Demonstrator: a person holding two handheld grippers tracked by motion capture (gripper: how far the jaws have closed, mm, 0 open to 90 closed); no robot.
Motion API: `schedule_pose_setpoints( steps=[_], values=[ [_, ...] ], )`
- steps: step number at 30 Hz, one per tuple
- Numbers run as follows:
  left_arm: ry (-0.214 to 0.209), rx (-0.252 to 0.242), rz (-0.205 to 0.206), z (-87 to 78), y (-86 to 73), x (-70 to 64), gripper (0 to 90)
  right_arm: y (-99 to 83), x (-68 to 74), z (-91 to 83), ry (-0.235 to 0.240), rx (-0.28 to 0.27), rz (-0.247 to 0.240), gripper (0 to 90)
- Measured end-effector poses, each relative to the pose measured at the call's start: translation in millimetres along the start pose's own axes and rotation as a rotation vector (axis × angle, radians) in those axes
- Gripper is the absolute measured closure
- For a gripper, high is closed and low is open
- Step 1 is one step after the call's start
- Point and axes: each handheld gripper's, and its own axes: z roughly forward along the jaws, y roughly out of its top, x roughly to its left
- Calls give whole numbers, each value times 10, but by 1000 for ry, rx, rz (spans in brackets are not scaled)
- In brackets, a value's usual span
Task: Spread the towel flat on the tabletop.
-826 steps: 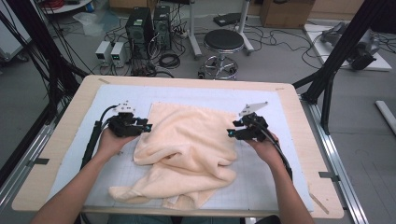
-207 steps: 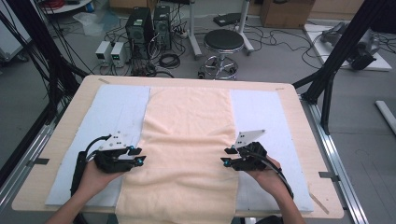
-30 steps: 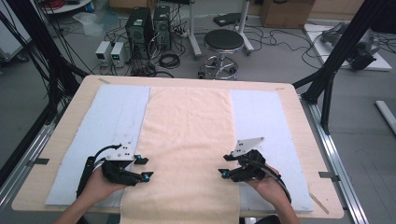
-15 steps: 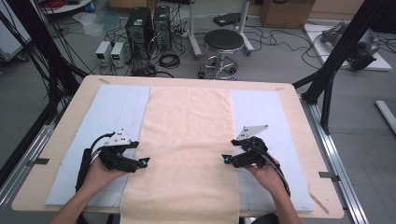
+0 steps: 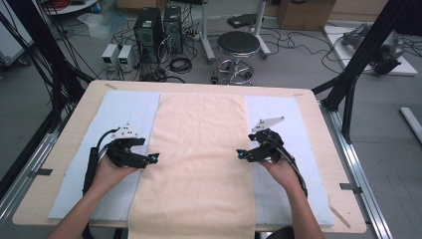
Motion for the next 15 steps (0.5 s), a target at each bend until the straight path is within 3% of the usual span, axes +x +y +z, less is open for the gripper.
schedule_pose_setpoints(
  steps=[5, 7, 15],
  values=[
    [-5, -9, -23, 17, 135, 130, 160, 117, -115, -13, -12, -4, 13, 187],
    [-1, 10, -25, 38, 196, 175, 156, 159, -147, -7, -19, -8, 14, 183],
    [19, 4, -32, 50, 362, 272, 113, 368, -233, 2, -6, -24, 29, 166]
  ],
)
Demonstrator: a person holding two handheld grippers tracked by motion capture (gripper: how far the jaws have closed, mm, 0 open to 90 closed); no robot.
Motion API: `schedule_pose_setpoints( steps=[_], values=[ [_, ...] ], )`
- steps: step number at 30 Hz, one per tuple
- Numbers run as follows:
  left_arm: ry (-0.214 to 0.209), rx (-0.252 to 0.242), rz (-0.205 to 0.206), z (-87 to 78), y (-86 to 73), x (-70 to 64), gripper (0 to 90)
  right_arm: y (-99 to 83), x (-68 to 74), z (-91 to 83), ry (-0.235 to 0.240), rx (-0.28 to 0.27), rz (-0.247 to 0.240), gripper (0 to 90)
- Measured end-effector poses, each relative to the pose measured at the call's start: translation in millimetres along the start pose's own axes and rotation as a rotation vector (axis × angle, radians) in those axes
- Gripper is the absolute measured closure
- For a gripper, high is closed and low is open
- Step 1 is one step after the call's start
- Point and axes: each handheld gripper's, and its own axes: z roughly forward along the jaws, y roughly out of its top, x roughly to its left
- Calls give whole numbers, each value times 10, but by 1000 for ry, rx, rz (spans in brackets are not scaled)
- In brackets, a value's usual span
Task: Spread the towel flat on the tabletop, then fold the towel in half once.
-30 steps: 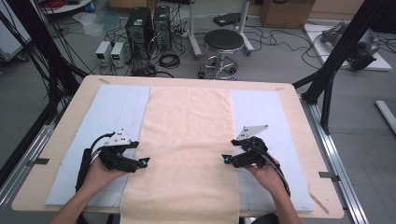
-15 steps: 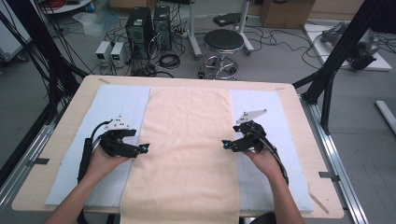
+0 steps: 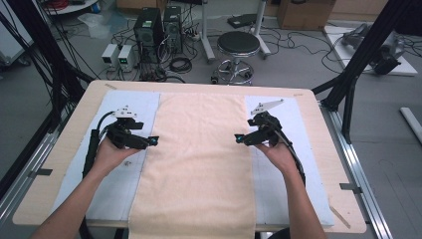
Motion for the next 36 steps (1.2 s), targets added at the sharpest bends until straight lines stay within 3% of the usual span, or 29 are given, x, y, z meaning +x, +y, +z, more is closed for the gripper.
schedule_pose_setpoints(
  steps=[3, 7, 10, 11, 12, 13, 15, 16, 18, 22, 29, 32, 36],
  values=[
    [0, -11, -1, 0, 37, 31, 113, 64, -8, 0, -3, -13, -13, 166],
    [5, -11, -33, 65, 80, 105, 113, 87, -59, 72, -4, -26, -13, 174],
    [20, 10, -21, 124, 163, 131, 114, 150, -110, 145, -6, 20, -15, 173],
    [13, 10, -18, 144, 214, 152, 117, 191, -129, 143, -6, 18, -16, 176],
    [17, 17, -11, 158, 249, 168, 117, 219, -141, 121, -19, -25, -33, 200],
    [29, 22, -5, 181, 296, 188, 117, 239, -159, 113, -19, -23, -35, 194],
    [42, 31, -7, 223, 383, 247, 117, 308, -248, 115, -39, 5, -22, 183],
    [53, 20, -8, 250, 420, 280, 118, 324, -284, 104, -43, -13, -10, 183],
    [64, 1, -11, 292, 450, 336, 133, 373, -377, 130, -55, 1, 7, 171],
    [71, 15, -43, 436, 416, 428, 158, 358, -490, 225, -78, -1, 27, 172],
    [81, 57, -56, 738, 272, 493, 178, 261, -565, 488, -107, 65, 53, 180],
    [84, 63, -74, 830, 227, 518, 199, 210, -602, 564, -106, 76, 61, 216],
    [96, 106, -60, 933, 171, 530, 241, 90, -661, 654, -136, 91, 97, 278]
  ],
)
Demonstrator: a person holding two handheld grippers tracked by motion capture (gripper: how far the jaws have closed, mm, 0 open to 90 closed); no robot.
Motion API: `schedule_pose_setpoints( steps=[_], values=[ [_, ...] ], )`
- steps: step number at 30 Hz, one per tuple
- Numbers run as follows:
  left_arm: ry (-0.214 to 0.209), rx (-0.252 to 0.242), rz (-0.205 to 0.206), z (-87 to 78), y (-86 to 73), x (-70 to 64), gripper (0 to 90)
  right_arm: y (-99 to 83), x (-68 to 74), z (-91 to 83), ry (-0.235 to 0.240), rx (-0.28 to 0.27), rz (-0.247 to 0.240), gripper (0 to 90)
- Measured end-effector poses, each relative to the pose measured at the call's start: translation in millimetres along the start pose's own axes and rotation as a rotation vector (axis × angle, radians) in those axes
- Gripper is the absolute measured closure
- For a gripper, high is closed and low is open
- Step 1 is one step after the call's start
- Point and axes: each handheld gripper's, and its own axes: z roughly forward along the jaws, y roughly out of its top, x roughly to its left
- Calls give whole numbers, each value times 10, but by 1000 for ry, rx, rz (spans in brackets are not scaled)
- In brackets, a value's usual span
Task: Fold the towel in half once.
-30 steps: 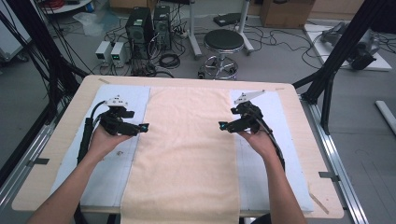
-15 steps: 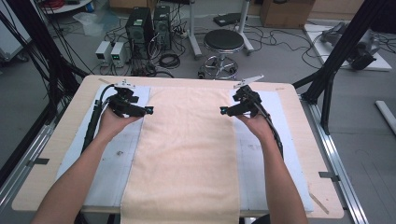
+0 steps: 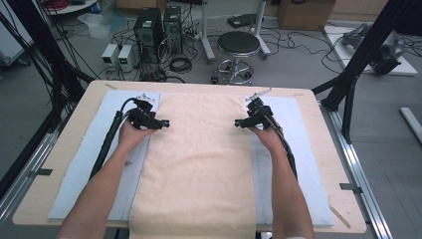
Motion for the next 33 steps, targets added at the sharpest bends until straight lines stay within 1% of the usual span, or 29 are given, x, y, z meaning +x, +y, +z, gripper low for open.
schedule_pose_setpoints(
  steps=[1, 3, 4, 5, 6, 7, 8, 9, 10, 11, 12, 13, 15, 16, 17, 18, 21, 22, 24, 25, 26, 27, 29, 31, 33],
  values=[
    [8, 7, 0, 28, -10, -5, 254, -27, -20, 22, 4, 7, 10, 317],
    [-3, 26, -5, 83, -35, -7, 284, -83, -41, 56, -1, 15, 23, 353],
    [-10, 43, -11, 118, -49, -8, 305, -103, -47, 72, -10, 32, 28, 364],
    [-2, 40, 5, 127, -58, -14, 317, -120, -57, 92, -7, 50, 31, 394],
    [10, 40, 9, 132, -54, -26, 333, -132, -60, 108, -8, 70, 37, 417],
    [28, 45, 19, 129, -49, -29, 353, -140, -63, 123, -13, 78, 36, 428],
    [49, 53, 35, 119, -45, -30, 406, -143, -59, 129, -9, 72, 39, 459],
    [52, 54, 39, 117, -44, -30, 462, -135, -56, 132, -4, 70, 26, 518],
    [52, 54, 39, 116, -44, -29, 473, -129, -46, 130, 7, 75, 30, 553],
    [60, 53, 34, 110, -43, -27, 501, -126, -44, 130, 15, 75, 26, 598],
    [66, 47, 28, 110, -43, -21, 554, -123, -50, 132, 28, 74, 25, 640],
    [69, 48, 17, 106, -41, -16, 591, -122, -54, 132, 38, 72, 33, 680],
    [65, 48, 14, 102, -39, -13, 706, -118, -58, 132, 73, 76, 44, 799],
    [60, 49, 14, 102, -37, -17, 749, -114, -57, 139, 84, 72, 34, 828],
    [47, 52, 16, 100, -34, -17, 794, -103, -36, 135, 82, 81, 25, 837],
    [46, 52, 11, 97, -35, -19, 833, -97, -26, 130, 82, 82, 27, 841],
    [19, 45, -2, 59, -36, 1, 848, -92, -28, 81, 94, 75, 25, 846],
    [12, 42, 7, 35, -31, 5, 848, -87, -28, 51, 102, 68, 25, 846],
    [-1, 31, 19, -21, -10, -3, 849, -68, -21, -19, 106, 49, 0, 846],
    [-7, 19, 36, -62, 9, -11, 849, -56, -12, -65, 111, 31, -16, 847],
    [-13, 5, 52, -130, 35, -16, 849, -45, -10, -116, 115, 15, -29, 847],
    [-20, -7, 53, -176, 48, -18, 849, -32, 5, -184, 118, 2, -34, 847],
    [-46, -39, 62, -338, 75, -21, 850, -18, 36, -299, 132, -20, -55, 846],
    [-66, -67, 81, -505, 70, -37, 849, -11, 85, -426, 154, -42, -72, 845],
    [-86, -100, 88, -653, 45, -52, 849, -11, 159, -584, 171, -59, -98, 845]
  ],
)
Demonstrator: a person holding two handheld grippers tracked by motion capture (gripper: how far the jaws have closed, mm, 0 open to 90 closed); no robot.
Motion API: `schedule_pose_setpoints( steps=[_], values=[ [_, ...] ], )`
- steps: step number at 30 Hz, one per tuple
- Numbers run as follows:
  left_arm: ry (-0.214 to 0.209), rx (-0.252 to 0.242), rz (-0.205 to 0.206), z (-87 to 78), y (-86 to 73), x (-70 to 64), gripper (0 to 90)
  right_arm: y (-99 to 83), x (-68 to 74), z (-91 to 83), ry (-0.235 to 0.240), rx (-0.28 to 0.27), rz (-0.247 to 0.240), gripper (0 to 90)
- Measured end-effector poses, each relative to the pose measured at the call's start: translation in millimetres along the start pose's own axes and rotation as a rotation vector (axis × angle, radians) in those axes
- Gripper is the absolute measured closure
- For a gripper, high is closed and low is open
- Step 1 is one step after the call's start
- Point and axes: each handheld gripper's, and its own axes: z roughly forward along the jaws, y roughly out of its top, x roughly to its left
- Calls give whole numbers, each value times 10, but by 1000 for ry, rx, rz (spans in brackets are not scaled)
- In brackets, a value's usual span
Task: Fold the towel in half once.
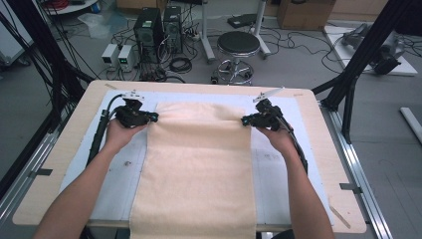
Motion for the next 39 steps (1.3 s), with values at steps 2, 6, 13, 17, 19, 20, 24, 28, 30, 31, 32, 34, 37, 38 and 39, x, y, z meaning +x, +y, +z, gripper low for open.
schedule_pose_setpoints(
  steps=[2, 6, 13, 17, 19, 20, 24, 28, 30, 31, 32, 34, 37, 38, 39],
  values=[
    [-16, -37, 13, -165, -30, -55, 848, 0, 112, -145, 11, -34, -25, 845],
    [-51, -67, 60, -439, -139, -233, 843, -53, 394, -405, 27, -55, -95, 843],
    [-107, -30, 112, -636, -608, -603, 833, -477, 843, -519, 81, -34, -114, 838],
    [-123, 10, 111, -610, -879, -741, 785, -762, 1006, -424, 99, 7, -109, 821],
    [-129, 21, 100, -604, -919, -751, 654, -854, 1019, -367, 102, 44, -99, 775],
    [-136, 13, 94, -614, -919, -739, 618, -875, 1010, -353, 104, 43, -99, 716],
    [-121, -12, 84, -629, -816, -652, 537, -848, 979, -405, 91, 28, -94, 557],
    [-94, -28, 71, -579, -690, -567, 523, -705, 844, -436, 76, -17, -77, 502],
    [-80, -33, 66, -515, -642, -520, 509, -639, 758, -383, 46, -10, -72, 486],
    [-67, -29, 58, -463, -619, -493, 496, -613, 716, -337, 28, 1, -64, 478],
    [-61, -28, 45, -411, -610, -467, 492, -589, 654, -268, 4, 5, -53, 477],
    [-46, -22, 27, -315, -605, -415, 493, -560, 564, -154, 5, 18, -18, 465],
    [-12, 24, 10, -145, -621, -317, 501, -554, 443, 30, -15, 21, 7, 467],
    [-1, 41, 6, -96, -621, -287, 501, -559, 400, 104, -24, 31, 16, 466],
    [7, 51, 1, -57, -620, -262, 505, -564, 367, 157, -35, 39, 16, 468]
  ],
)
